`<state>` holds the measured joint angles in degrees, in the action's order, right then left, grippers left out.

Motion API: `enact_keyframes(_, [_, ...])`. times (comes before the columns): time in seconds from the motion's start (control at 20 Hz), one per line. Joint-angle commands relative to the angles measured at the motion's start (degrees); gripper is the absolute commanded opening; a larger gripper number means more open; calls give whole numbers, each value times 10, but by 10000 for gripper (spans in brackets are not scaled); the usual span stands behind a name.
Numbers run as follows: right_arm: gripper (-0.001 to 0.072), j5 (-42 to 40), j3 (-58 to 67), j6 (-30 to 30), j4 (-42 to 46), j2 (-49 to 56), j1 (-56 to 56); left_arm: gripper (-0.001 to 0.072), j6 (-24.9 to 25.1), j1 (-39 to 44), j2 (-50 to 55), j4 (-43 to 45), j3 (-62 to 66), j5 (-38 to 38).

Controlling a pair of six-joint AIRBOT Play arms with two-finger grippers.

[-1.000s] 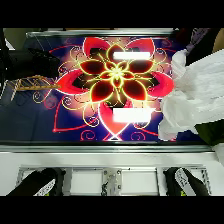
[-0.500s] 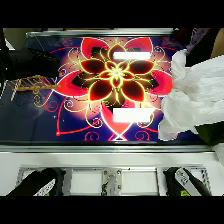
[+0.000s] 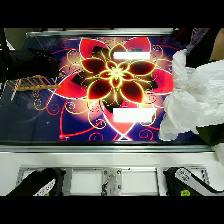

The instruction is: Fold the clothes and pants, and hang the long-sleeved shirts on hangers.

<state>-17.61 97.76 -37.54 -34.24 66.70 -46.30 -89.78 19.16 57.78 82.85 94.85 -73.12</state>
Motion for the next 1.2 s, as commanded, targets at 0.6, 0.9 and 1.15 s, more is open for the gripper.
enact_keyframes(0.6, [24,-49,33,-2,-36,50,-22,10,0,2,25,-6,0,0])
enact_keyframes(0.9, [533,-49,33,-2,-36,23,-20,10,0,2,30,-5,0,0])
enact_keyframes(1.15, [510,-47,33,-2,-35,-46,37,10,0,2,30,-6,0,0])
